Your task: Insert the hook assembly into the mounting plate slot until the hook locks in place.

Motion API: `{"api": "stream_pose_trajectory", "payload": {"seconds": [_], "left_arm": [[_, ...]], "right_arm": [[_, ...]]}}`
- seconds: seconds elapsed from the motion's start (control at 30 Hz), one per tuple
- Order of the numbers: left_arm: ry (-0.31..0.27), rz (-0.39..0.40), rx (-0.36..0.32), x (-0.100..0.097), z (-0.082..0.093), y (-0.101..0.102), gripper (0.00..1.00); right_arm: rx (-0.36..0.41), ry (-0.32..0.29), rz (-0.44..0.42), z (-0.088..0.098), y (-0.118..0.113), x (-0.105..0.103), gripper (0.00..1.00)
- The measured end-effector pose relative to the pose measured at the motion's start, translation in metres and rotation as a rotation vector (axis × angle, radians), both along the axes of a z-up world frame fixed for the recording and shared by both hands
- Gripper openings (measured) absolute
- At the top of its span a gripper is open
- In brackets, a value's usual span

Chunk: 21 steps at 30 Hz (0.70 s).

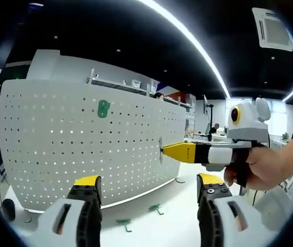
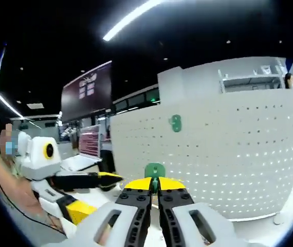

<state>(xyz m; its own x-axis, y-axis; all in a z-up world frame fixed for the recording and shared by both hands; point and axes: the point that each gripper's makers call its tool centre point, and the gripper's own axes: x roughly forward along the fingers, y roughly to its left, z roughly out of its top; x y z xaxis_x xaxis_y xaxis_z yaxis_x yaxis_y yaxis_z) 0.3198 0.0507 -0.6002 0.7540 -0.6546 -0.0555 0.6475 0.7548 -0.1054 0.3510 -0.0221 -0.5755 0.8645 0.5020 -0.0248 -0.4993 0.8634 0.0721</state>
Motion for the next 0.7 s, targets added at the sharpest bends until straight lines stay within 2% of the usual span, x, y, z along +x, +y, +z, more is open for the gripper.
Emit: {"api": "stream_pose_trajectory", "payload": {"seconds": [0.37, 0.7], "left_arm": [[0.000, 0.003, -0.008, 0.000, 0.001, 0.002, 0.76], [0.006, 0.014, 0.000, 0.000, -0.002, 0.007, 0.74]], "right_arm": [[-0.011, 0.011, 0.003, -0.003, 0.001, 0.001, 0.01], [-0.020, -0.040, -0.041, 0.019, -0.003, 0.023, 0.01]]}}
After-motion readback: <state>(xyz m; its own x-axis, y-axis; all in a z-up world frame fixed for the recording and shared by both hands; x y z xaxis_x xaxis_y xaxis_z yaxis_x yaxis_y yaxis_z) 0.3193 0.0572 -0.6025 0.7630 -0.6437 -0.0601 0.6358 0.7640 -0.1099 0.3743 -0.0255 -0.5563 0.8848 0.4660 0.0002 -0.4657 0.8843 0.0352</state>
